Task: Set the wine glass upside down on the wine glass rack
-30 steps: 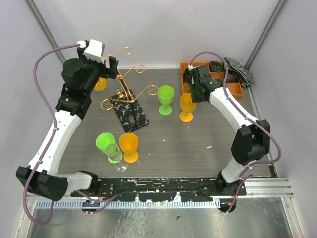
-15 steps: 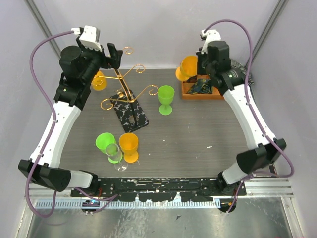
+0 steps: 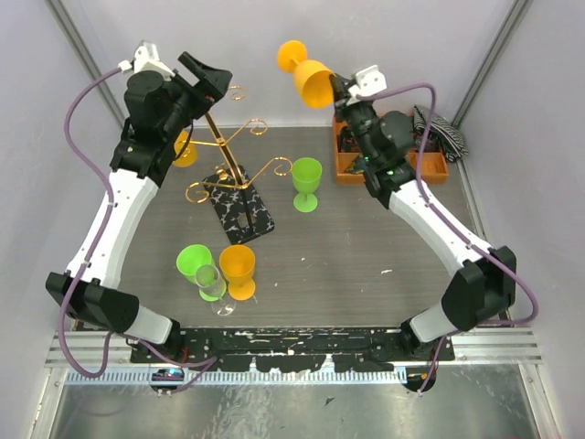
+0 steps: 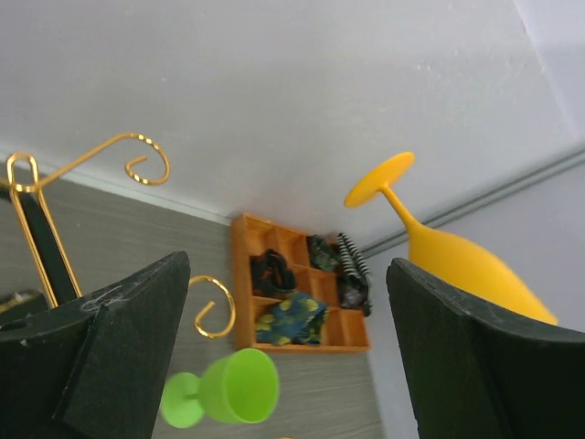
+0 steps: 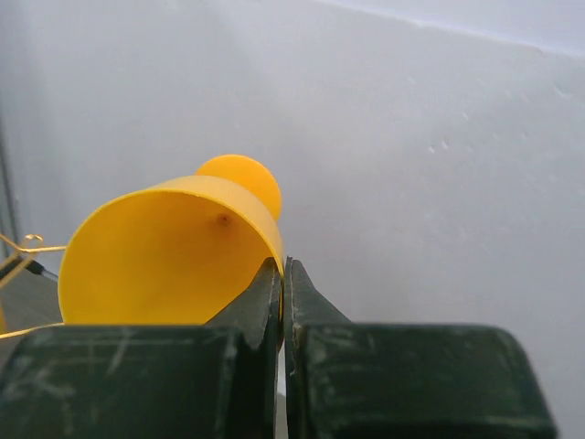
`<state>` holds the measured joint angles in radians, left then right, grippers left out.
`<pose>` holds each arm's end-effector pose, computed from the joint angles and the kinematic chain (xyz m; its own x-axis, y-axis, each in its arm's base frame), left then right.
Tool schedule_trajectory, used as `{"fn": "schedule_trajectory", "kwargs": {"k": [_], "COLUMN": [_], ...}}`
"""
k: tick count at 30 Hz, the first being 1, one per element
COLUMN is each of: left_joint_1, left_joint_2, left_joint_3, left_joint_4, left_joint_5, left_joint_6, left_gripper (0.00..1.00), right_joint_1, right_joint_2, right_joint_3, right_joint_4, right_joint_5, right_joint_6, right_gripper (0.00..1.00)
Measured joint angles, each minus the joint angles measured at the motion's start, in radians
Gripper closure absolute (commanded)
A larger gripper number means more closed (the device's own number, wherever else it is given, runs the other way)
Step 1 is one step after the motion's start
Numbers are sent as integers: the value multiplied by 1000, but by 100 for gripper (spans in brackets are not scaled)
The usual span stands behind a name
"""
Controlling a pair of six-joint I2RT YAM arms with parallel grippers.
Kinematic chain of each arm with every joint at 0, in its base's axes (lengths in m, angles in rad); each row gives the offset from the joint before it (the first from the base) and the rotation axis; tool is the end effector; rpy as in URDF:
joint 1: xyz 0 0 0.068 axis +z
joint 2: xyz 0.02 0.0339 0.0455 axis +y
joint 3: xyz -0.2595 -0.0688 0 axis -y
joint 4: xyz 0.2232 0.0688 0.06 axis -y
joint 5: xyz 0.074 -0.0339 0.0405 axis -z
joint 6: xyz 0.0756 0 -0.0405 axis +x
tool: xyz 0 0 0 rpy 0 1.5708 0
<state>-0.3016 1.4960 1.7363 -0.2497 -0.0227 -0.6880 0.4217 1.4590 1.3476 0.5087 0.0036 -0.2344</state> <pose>0.3373 -0.1031 0.4823 -0.1818 -0.6083 -0.7726 0.2070 0.7444 -0.6348 0.3263 0.1461 0.4641 0.4377 -0.0582 -0.8972 -0.3132 0.9255 -0.2128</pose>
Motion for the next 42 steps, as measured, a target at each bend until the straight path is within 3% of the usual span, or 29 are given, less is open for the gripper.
{"fn": "schedule_trajectory", "kwargs": {"k": [5, 14, 31, 42], "left_joint_1": [0, 5, 5, 7], "left_joint_2": [-55, -81, -78, -78], "left_joint_3": [-68, -82, -114, -125], "left_joint_4": [16, 76, 117, 142], "left_joint_5": [-93, -121, -80, -60], "left_joint_6": [-261, -538, -603, -606], "left_gripper": [3, 5, 12, 51], "right_joint_1": [117, 253, 352, 360], "right_joint_2": [68, 144, 237, 237], "right_joint_3": [0, 2, 18, 20], "right_joint_4": [201, 383, 494, 516], "right_joint_5": [-29, -76, -66, -64], "right_joint_6": [-79, -127, -156, -163], "right_gripper": [99, 99, 100, 99]}}
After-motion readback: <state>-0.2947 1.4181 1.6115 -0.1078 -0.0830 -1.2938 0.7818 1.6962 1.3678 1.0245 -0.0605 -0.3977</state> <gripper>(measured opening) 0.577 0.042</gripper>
